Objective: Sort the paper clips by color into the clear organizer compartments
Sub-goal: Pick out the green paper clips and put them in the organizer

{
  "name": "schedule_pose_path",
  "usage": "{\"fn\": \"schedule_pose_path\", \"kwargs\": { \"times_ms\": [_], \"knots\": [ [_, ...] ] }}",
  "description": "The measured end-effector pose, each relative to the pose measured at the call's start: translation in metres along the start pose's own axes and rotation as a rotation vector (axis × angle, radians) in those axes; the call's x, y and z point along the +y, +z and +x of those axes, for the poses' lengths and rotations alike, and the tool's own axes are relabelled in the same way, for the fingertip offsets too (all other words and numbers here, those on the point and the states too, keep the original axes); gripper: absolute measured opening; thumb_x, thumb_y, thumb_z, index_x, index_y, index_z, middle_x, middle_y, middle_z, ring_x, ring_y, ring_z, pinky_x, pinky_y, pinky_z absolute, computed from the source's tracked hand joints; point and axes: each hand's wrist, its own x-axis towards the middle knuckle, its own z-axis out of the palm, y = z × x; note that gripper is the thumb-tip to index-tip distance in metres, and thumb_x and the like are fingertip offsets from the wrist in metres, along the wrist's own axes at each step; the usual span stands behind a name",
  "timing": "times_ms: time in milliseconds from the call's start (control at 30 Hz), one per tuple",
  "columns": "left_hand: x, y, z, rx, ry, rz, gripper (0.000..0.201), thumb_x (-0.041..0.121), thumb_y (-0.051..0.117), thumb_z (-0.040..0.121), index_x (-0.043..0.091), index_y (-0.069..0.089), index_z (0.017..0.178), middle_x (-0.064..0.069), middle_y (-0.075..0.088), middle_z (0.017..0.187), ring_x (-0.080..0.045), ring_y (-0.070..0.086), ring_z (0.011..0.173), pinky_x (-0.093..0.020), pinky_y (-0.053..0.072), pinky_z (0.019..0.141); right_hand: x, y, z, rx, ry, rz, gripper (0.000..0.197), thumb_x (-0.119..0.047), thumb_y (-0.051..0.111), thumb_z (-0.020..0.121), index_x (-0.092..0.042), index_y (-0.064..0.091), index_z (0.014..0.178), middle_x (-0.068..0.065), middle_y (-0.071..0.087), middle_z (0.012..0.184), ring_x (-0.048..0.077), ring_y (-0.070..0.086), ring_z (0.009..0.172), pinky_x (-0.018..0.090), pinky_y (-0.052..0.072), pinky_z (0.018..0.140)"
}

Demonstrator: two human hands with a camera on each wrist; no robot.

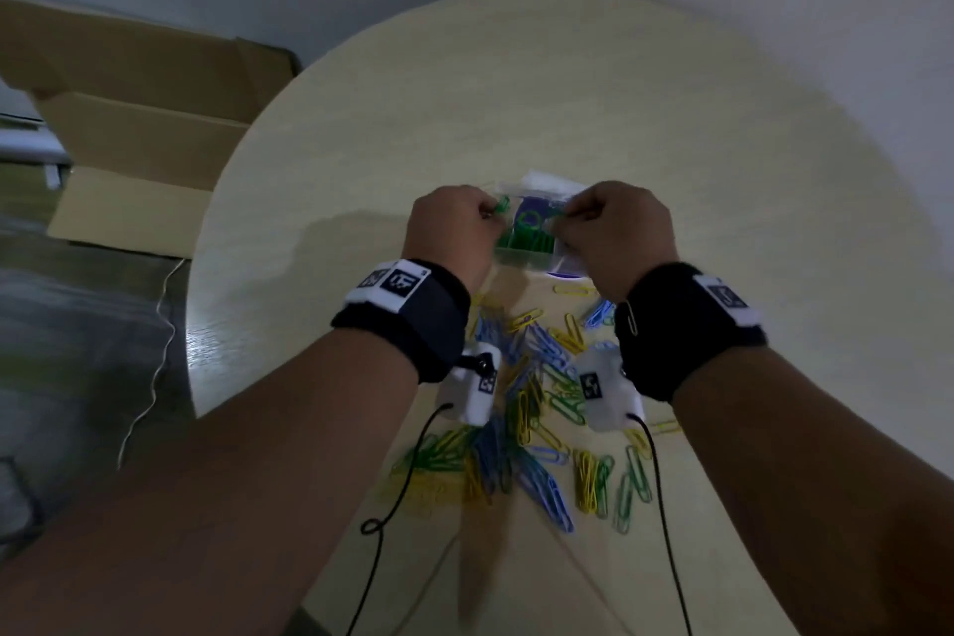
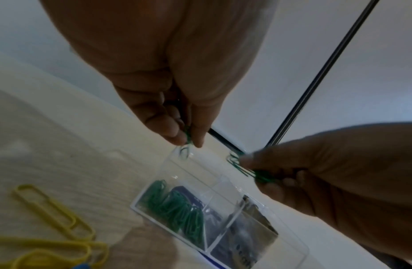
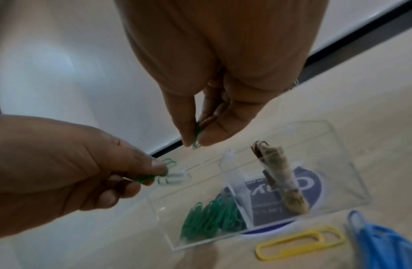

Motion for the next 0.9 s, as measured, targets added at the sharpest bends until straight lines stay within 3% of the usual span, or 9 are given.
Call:
{"fn": "schedule_pose_path", "kwargs": {
  "times_ms": [133, 267, 333, 433, 533, 667, 767, 833, 900],
  "knots": [
    [-0.001, 0.001, 0.000, 0.046, 0.004, -0.101, 0.029, 0.026, 0.066, 0.085, 0.013, 0.073, 0.109, -0.010, 0.073, 0.100, -0.028, 0.069, 0.088, -0.037, 0.053, 0.087, 0.001, -0.007, -0.003, 0.025, -0.044, 0.017, 0.021, -0.031, 0.069, 0.081, -0.020, 0.073, 0.098, 0.001, 0.073, 0.095, 0.018, 0.066, 0.091, 0.027, 0.049, 0.080],
    [-0.016, -0.011, -0.038, 0.061, 0.210, 0.017, 0.021, 0.020, 0.056, 0.093, 0.021, 0.071, 0.108, -0.001, 0.063, 0.095, -0.021, 0.061, 0.081, -0.032, 0.049, 0.080, 0.048, -0.023, -0.040, 0.103, -0.106, -0.108, 0.015, -0.023, 0.061, 0.086, -0.024, 0.071, 0.099, 0.001, 0.072, 0.097, 0.018, 0.065, 0.090, 0.022, 0.042, 0.075],
    [-0.028, -0.004, -0.069, -0.125, 0.359, 0.116, 0.023, 0.015, 0.055, 0.093, 0.021, 0.070, 0.109, -0.003, 0.065, 0.102, -0.024, 0.058, 0.093, -0.040, 0.048, 0.085, 0.076, -0.019, -0.063, 0.024, -0.118, -0.218, 0.022, -0.019, 0.062, 0.086, -0.019, 0.069, 0.106, 0.008, 0.069, 0.104, 0.028, 0.064, 0.094, 0.029, 0.045, 0.080],
    [-0.050, 0.020, -0.108, -0.428, 0.478, 0.347, 0.035, 0.032, 0.056, 0.093, 0.025, 0.058, 0.127, -0.006, 0.050, 0.140, -0.029, 0.039, 0.130, -0.048, 0.042, 0.101, 0.101, 0.000, -0.099, -0.176, -0.291, -0.449, 0.040, -0.030, 0.063, 0.079, -0.014, 0.063, 0.116, 0.015, 0.062, 0.118, 0.036, 0.058, 0.108, 0.039, 0.045, 0.093],
    [-0.068, 0.020, -0.121, -0.431, 0.456, 0.437, 0.049, 0.045, 0.059, 0.088, 0.034, 0.046, 0.134, -0.005, 0.031, 0.153, -0.029, 0.022, 0.143, -0.050, 0.037, 0.107, 0.108, 0.019, -0.130, -0.348, -0.364, -0.573, 0.060, -0.056, 0.050, 0.080, -0.031, 0.045, 0.134, 0.013, 0.038, 0.146, 0.040, 0.029, 0.137, 0.047, 0.032, 0.111],
    [-0.073, 0.008, -0.116, -0.338, 0.384, 0.441, 0.046, 0.046, 0.064, 0.085, 0.040, 0.051, 0.128, -0.005, 0.034, 0.151, -0.031, 0.024, 0.142, -0.051, 0.035, 0.109, 0.110, 0.024, -0.146, -0.371, -0.359, -0.532, 0.060, -0.068, 0.036, 0.084, -0.044, 0.034, 0.139, 0.001, 0.018, 0.159, 0.034, 0.002, 0.147, 0.048, 0.015, 0.117],
    [-0.065, 0.006, -0.114, -0.243, 0.384, 0.388, 0.042, 0.036, 0.065, 0.086, 0.035, 0.056, 0.127, -0.002, 0.042, 0.146, -0.030, 0.032, 0.136, -0.049, 0.037, 0.105, 0.111, 0.009, -0.133, -0.182, -0.368, -0.391, 0.046, -0.048, 0.048, 0.084, -0.032, 0.057, 0.126, 0.005, 0.044, 0.146, 0.034, 0.033, 0.138, 0.044, 0.029, 0.112],
    [-0.058, 0.009, -0.115, -0.197, 0.454, 0.358, 0.032, 0.028, 0.063, 0.090, 0.030, 0.061, 0.122, 0.002, 0.054, 0.134, -0.027, 0.043, 0.124, -0.045, 0.044, 0.098, 0.114, -0.002, -0.116, -0.017, -0.336, -0.278, 0.029, -0.031, 0.059, 0.080, -0.025, 0.069, 0.106, 0.004, 0.066, 0.118, 0.030, 0.059, 0.110, 0.039, 0.043, 0.097],
    [-0.054, 0.016, -0.120, -0.243, 0.560, 0.329, 0.026, 0.023, 0.061, 0.092, 0.029, 0.065, 0.117, 0.004, 0.061, 0.121, -0.026, 0.051, 0.110, -0.045, 0.048, 0.089, 0.112, -0.007, -0.097, 0.042, -0.281, -0.236, 0.018, -0.023, 0.065, 0.078, -0.021, 0.072, 0.095, 0.005, 0.071, 0.092, 0.032, 0.063, 0.086, 0.036, 0.045, 0.081]
  ]
}}
